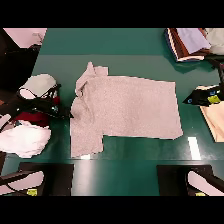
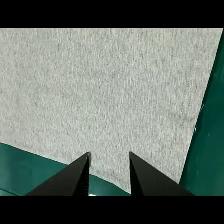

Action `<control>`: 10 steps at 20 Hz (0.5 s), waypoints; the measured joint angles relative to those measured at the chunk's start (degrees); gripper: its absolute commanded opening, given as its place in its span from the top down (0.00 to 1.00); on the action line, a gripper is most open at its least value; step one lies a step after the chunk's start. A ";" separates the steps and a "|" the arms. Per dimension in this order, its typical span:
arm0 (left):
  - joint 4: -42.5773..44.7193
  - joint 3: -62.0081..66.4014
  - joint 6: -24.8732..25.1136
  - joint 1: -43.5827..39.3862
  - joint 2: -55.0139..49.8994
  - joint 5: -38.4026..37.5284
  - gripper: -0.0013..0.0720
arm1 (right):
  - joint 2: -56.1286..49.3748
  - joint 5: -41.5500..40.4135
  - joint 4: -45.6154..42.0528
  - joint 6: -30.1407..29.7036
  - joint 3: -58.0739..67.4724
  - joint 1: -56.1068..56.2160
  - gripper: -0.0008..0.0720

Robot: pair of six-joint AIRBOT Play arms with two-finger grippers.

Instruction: Fold the shirts.

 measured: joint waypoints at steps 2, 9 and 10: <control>-1.25 0.17 -0.55 -0.20 0.55 0.02 0.95 | 0.55 1.40 -0.20 0.00 -1.60 -1.68 0.60; -3.39 2.16 -0.52 -0.44 4.79 -0.42 0.95 | 5.18 1.44 -2.67 0.00 -22.82 -15.74 0.39; -3.41 2.23 -0.48 -0.44 4.98 -0.42 0.95 | 5.42 0.61 -2.73 0.00 -25.77 -16.81 0.39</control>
